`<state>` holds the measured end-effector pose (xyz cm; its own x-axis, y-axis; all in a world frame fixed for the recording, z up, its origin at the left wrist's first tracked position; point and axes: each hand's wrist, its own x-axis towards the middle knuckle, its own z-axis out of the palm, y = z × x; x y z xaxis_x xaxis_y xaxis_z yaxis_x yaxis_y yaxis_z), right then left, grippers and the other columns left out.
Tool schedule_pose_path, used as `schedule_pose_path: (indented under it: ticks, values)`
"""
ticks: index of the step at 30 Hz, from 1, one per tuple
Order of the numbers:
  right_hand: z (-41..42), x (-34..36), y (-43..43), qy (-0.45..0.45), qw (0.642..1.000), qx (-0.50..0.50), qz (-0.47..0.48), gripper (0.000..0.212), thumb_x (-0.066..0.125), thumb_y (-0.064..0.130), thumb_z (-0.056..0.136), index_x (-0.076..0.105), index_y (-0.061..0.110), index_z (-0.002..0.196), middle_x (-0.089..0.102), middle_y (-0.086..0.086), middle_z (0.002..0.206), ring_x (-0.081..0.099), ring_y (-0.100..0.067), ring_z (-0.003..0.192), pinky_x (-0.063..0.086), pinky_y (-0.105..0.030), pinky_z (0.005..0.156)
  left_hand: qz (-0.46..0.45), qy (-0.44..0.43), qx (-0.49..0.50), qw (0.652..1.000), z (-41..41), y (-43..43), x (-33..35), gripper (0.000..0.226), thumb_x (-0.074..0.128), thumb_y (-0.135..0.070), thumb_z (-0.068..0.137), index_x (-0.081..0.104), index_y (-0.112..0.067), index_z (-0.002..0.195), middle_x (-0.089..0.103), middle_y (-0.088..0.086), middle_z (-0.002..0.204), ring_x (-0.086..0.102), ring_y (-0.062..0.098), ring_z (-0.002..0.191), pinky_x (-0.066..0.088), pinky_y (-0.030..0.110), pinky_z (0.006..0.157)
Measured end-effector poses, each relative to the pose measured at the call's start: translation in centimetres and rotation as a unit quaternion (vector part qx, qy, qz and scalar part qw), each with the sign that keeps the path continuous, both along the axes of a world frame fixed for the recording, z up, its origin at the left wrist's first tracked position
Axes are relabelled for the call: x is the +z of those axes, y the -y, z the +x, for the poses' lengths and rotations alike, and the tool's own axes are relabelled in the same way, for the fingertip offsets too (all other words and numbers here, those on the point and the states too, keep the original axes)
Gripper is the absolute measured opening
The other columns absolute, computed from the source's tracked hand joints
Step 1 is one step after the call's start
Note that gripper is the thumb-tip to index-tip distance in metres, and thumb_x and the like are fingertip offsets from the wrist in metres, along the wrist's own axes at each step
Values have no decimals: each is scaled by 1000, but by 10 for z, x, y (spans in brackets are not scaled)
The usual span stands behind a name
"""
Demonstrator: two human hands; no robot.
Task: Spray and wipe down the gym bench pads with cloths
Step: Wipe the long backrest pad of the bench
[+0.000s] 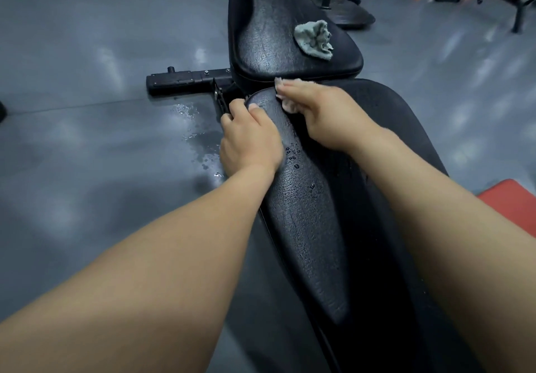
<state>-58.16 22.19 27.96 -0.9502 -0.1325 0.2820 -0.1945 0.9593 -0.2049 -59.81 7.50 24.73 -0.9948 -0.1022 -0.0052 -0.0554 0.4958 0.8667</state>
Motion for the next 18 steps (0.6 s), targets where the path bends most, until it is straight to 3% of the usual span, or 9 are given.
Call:
schedule_pose_path:
  ticks: [7,11,16,18]
  values:
    - [32,-12,15,-28,999,20,-8,53,43,1,90,61,10,139,59,-3,144,55,-23,133,43,-36,112,3,0,-1,1000,-1,2,-3,38,29,-39,107,49,-23,135,52,12,138,55,40,118,40,41,91]
    - [64,-16,9,-13,999,50,8,54,43,1,90,59,10,141,54,-4,150,47,-19,142,34,-35,120,20,-4,4,1000,-3,2,-5,36,31,-38,107,52,-25,134,53,10,138,55,38,118,38,40,89]
    - [13,-2,15,0,1000,7,0,60,38,6,86,59,10,142,56,-6,148,50,-22,140,34,-32,120,35,-1,9,999,-8,2,-9,38,30,-38,107,51,-29,137,53,11,138,55,38,118,40,39,92]
    - [-8,2,22,-5,1000,-8,-18,61,38,7,84,60,12,141,63,-3,140,57,-22,131,40,-34,115,41,-2,5,999,-10,3,-11,39,30,-38,107,51,-30,138,53,11,139,55,39,119,41,39,94]
